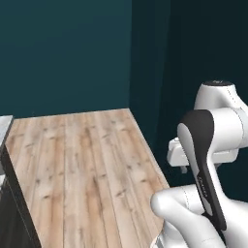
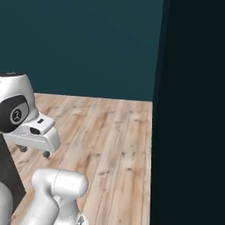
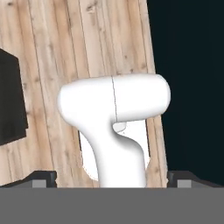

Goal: Pick the egg and butter from the fridge and place them by the bowl for mixing.

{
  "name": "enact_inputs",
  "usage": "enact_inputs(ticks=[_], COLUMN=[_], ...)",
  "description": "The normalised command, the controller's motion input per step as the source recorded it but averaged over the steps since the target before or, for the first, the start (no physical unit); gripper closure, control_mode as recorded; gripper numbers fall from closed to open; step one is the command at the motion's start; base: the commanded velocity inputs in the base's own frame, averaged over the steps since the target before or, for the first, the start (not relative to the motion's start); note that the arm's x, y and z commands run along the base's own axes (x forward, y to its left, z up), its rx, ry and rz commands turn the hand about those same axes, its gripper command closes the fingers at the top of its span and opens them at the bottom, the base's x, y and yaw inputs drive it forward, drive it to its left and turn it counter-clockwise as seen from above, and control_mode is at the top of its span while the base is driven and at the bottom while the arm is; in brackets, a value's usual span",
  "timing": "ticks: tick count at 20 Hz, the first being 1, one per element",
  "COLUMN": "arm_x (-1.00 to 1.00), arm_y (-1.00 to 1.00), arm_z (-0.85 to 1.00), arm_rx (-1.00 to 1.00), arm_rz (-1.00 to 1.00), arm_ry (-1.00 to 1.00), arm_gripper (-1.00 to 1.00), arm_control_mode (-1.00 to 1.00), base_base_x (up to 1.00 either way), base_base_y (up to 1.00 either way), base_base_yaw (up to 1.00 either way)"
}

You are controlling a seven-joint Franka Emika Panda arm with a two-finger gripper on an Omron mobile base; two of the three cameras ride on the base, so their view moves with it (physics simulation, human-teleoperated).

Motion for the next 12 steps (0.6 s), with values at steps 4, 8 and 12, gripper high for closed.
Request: enact_inputs(ticks=[4,8,12], arm_x=[0.00,0.00,0.00], arm_y=[0.00,0.00,0.00], arm_z=[0.00,0.00,0.00], arm_rx=[0.00,0.00,0.00], arm_rz=[0.00,0.00,0.00], arm_ry=[0.00,0.00,0.00], arm_gripper=[-1.00,-1.00,-1.00], arm_control_mode=[1.00,1.00,1.00], base_base_x=[1.00,1.00,1.00], base_base_y=[0.01,0.06,0.08], base_base_yaw=[0.16,0.12,0.12])
